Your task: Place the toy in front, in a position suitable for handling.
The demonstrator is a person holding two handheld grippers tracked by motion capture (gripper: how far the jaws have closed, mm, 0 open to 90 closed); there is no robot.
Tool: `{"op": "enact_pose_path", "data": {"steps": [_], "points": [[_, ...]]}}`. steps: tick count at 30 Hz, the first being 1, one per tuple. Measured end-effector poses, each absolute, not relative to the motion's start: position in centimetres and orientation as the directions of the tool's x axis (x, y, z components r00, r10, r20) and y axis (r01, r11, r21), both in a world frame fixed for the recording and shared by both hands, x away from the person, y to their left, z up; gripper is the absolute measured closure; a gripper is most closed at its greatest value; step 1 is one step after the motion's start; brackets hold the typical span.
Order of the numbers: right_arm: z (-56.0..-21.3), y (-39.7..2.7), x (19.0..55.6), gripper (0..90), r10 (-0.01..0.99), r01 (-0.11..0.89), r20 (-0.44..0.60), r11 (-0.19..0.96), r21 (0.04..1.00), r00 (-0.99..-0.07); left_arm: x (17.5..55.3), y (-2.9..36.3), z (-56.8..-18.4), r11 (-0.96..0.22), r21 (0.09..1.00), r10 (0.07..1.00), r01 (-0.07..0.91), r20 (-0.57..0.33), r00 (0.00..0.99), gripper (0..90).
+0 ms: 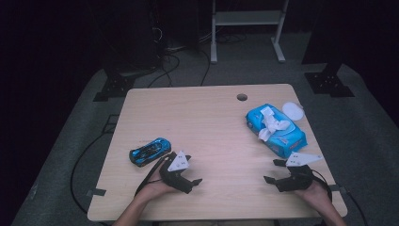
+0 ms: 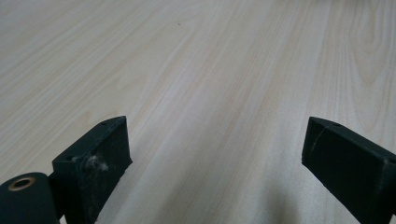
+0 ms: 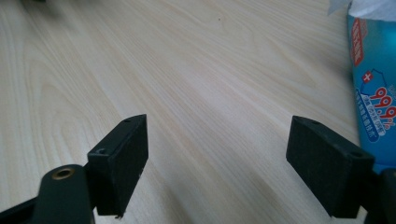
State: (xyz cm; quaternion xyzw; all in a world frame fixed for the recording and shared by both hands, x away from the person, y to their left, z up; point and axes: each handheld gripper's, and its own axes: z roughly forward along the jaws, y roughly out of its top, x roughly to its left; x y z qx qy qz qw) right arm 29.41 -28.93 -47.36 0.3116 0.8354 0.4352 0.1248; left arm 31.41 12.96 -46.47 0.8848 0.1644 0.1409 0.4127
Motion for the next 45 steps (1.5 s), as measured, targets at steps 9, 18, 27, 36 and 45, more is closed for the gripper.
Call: {"op": "enact_pose_path", "data": {"steps": [9,18,27,36,45], "points": [[-47.1,-28.7,29.5,18.4,0.628,0.445,0.118,0.392,0.805,-0.769,32.0,13.4,-44.7,-0.648,0.749,0.371,0.141,0.148,0.917,7.3],[-46.8,-28.1,29.6,18.4,0.617,0.447,0.126,0.400,0.800,-0.777,34.9,16.9,-41.7,-0.687,0.714,0.396,0.138,0.209,0.894,7.3],[-46.7,-28.0,29.4,18.4,0.602,0.434,0.117,0.415,0.799,-0.790,37.9,21.8,-40.3,-0.704,0.676,0.471,0.217,0.216,0.855,7.3],[-46.8,-27.5,29.5,18.5,0.587,0.436,0.122,0.430,0.791,-0.800,39.6,24.6,-42.0,-0.729,0.611,0.509,0.309,0.181,0.842,7.4],[-46.9,-27.3,29.6,18.4,0.574,0.436,0.127,0.439,0.786,-0.809,40.8,25.5,-43.7,-0.756,0.540,0.505,0.370,0.122,0.855,10.9]]}}
